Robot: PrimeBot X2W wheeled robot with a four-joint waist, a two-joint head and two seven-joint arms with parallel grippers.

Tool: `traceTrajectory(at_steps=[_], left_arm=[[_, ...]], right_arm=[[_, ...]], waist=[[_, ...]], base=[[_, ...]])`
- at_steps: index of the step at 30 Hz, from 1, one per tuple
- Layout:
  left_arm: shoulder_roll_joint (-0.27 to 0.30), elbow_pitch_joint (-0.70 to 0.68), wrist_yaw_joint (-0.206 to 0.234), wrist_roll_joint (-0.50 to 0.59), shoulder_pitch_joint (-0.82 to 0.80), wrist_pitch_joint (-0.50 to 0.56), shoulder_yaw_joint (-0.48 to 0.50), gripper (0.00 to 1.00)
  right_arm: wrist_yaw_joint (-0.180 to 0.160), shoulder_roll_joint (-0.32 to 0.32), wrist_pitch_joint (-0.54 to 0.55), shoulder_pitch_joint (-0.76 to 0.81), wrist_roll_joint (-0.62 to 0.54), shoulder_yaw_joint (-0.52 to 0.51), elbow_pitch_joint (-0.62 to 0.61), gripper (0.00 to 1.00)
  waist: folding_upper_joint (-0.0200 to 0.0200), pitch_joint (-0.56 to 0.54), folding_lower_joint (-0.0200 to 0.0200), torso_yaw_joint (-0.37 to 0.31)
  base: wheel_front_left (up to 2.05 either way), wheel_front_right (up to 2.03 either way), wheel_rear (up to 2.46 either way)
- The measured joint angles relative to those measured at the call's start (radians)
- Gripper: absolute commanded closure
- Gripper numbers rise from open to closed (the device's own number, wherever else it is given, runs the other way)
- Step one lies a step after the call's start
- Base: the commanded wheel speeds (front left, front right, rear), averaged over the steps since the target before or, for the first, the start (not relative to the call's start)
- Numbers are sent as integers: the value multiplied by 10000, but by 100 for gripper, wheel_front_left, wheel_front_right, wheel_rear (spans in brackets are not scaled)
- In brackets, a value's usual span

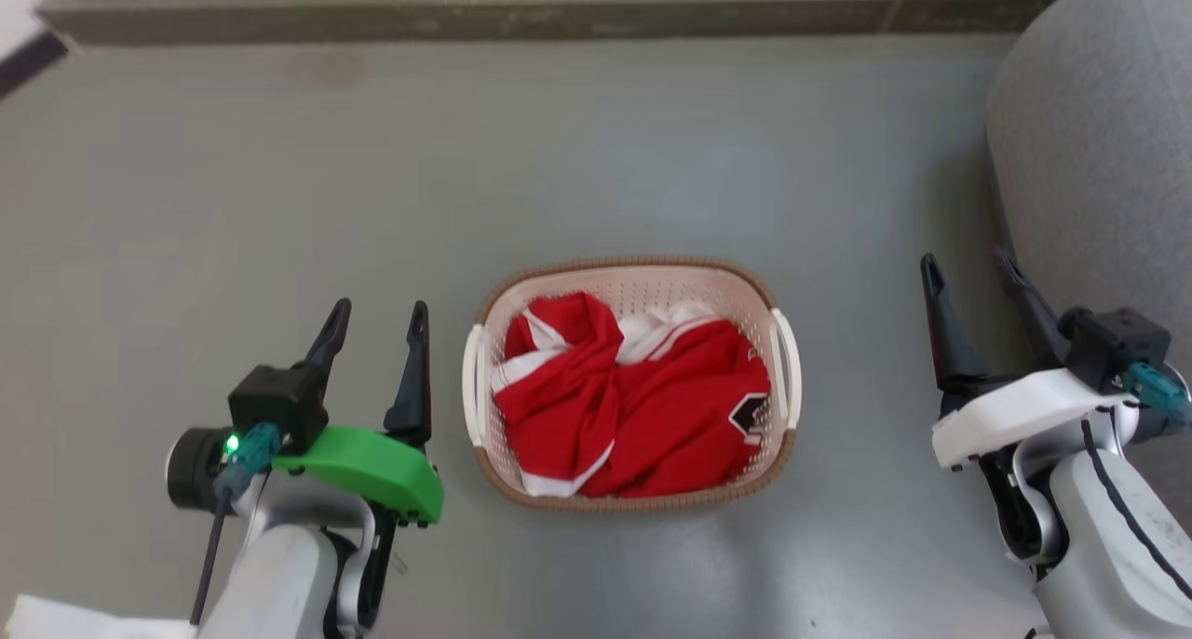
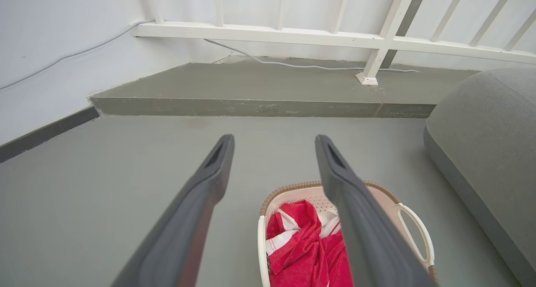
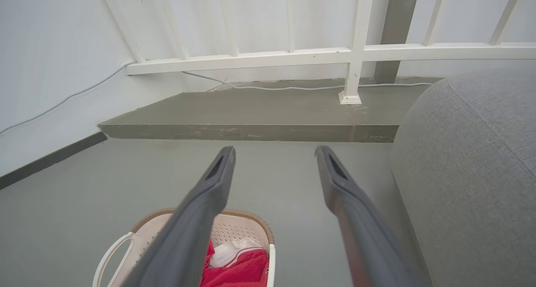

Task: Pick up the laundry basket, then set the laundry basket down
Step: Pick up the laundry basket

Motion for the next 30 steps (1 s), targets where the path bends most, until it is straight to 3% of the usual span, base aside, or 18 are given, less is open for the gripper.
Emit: traceTrajectory(at_steps=[11, 30], left_arm=[[-13, 748, -307, -29, -1150, 416, -65, 0], [-180, 3595, -1528, -416, -4644, 1434, -171, 0]], right_arm=[[194, 130, 134, -793, 2, 207, 449, 0], [715, 307, 752, -4104, -182, 859, 2460, 0]], waist=[[0, 1403, 0, -120], [0, 4265, 1, -370]], base=[[0, 0, 0], [0, 0, 0]])
